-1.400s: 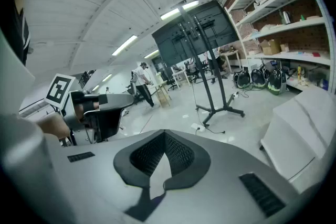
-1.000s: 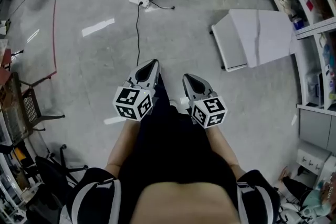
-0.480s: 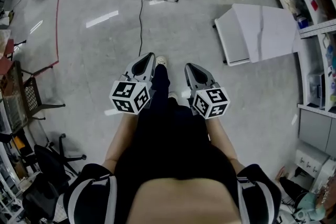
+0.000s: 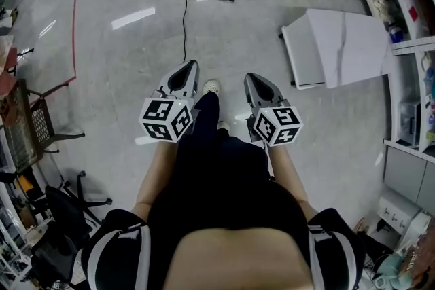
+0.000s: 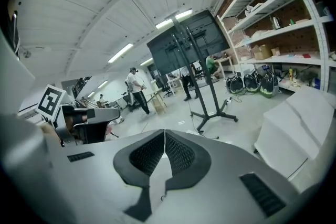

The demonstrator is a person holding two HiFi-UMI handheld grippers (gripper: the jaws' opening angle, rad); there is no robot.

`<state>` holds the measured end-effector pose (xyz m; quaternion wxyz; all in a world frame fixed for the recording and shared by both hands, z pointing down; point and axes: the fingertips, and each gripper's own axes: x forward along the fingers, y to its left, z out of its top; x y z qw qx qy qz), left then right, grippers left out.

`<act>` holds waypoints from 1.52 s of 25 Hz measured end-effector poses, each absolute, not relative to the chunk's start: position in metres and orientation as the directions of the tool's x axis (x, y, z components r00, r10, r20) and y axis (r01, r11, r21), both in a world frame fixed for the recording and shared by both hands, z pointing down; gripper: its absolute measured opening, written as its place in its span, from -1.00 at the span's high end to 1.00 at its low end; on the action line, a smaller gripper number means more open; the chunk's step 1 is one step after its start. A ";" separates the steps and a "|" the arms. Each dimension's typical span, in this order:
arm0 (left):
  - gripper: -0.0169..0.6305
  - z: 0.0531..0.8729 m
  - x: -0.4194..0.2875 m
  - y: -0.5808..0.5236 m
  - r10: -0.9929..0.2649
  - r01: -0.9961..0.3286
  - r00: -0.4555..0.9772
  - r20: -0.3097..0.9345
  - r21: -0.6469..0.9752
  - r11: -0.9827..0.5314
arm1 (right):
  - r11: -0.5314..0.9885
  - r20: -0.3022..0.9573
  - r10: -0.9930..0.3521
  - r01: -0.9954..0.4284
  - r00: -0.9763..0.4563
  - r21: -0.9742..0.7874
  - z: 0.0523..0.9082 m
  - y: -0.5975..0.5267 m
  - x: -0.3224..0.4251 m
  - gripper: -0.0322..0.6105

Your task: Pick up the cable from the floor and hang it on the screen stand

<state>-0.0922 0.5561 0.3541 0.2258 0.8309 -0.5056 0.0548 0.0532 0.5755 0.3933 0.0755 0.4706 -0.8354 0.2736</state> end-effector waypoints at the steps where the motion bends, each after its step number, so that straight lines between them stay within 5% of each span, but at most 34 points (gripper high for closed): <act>1: 0.93 0.354 -0.090 0.549 -0.812 -0.861 0.490 0.319 0.323 -0.393 | 0.402 0.384 -0.746 -0.828 -0.544 -0.391 0.393 0.567 0.053 0.82; 38: 0.93 0.346 -0.096 0.385 -0.721 -0.760 0.641 0.263 0.345 -0.550 | 0.337 0.372 -0.804 -0.870 -0.465 -0.359 0.370 0.393 0.010 0.83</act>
